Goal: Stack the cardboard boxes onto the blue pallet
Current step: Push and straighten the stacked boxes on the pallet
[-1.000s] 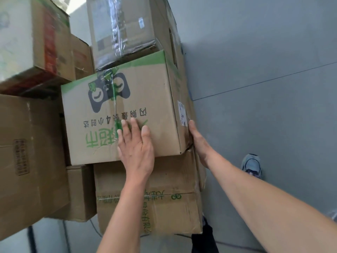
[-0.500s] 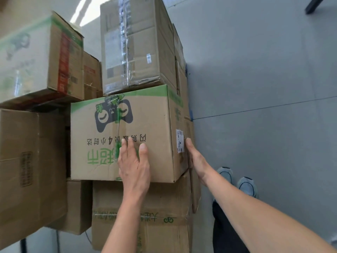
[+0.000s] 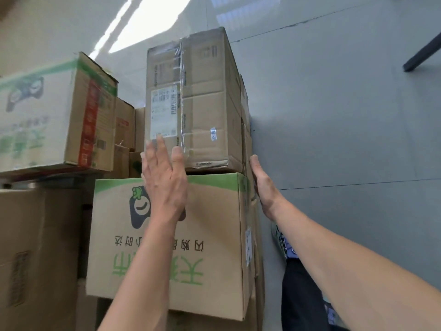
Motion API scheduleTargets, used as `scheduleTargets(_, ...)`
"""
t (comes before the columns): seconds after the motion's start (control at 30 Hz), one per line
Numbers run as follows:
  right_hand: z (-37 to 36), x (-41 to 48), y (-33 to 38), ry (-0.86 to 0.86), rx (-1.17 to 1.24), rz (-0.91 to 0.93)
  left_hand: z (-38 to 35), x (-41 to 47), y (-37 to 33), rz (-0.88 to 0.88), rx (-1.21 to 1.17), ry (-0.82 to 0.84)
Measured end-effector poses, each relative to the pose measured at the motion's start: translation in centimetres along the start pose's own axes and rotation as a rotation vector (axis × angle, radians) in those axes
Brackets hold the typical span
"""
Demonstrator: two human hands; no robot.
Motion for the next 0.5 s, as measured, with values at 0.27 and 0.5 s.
scheduleTargets(0.27,-0.8,3.1,2.2,-0.009,0.005,-0.005,-0.7,5.9,1.8,0.178,0.120,0.063)
scheduleTargets(0.5,-1.1,3.5,2.3,0.024,0.033,0.016,0.0,5.2,0.8,0.238,0.103,-0.003)
Point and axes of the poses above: each hand's wrist, its own x-axis towards the middle knuckle, its own z-axis out of the back of the hand, y = z × x, the point moved 10 cm from there along x, towards the middle knuckle, and after that the axes turned 3 degrees about y, right-handed, at the moved point
